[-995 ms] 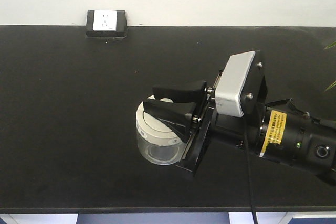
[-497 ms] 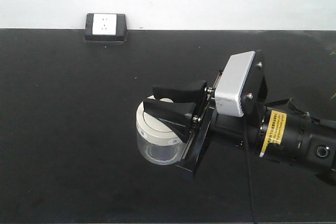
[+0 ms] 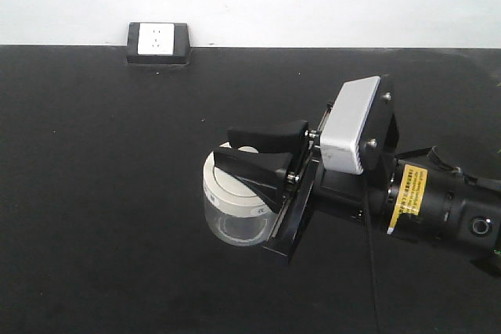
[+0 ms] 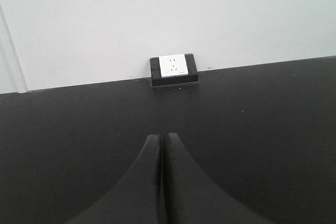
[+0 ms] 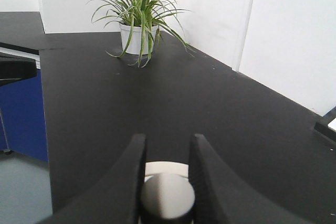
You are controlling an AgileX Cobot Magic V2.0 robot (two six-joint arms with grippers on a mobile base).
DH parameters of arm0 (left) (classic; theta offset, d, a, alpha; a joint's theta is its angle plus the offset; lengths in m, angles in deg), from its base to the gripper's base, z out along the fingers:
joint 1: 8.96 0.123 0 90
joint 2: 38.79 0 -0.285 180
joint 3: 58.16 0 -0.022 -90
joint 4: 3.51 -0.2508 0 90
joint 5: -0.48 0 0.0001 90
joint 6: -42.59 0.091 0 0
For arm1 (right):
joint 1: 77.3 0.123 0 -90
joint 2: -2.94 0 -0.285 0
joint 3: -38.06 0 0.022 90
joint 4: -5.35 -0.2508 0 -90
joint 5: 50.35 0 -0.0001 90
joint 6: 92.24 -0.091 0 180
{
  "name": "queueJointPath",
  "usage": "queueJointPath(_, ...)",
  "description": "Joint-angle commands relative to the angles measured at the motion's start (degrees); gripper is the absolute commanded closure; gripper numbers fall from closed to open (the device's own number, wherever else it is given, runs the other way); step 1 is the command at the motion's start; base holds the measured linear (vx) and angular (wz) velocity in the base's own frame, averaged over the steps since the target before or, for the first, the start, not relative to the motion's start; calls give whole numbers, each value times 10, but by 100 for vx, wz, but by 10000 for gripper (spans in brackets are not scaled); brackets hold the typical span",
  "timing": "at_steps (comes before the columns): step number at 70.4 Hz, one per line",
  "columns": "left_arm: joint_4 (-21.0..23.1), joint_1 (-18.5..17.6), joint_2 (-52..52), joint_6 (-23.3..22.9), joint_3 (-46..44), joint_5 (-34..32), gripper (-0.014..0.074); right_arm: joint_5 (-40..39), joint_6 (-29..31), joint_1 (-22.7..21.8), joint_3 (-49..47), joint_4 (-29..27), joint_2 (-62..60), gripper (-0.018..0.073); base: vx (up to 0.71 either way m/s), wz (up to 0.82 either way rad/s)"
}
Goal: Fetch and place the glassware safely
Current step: 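Hold the jar in the right gripper above the black countertop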
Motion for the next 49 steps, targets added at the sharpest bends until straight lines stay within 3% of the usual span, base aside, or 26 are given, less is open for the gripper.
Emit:
queueJointPath(1,5,1,-7,-3,-17,-41,603,-37,1,-1,-17,-27,-17,563,0,0)
queueJointPath(49,5,1,-7,-3,-17,-41,603,-37,1,-1,-17,-27,-17,563,0,0)
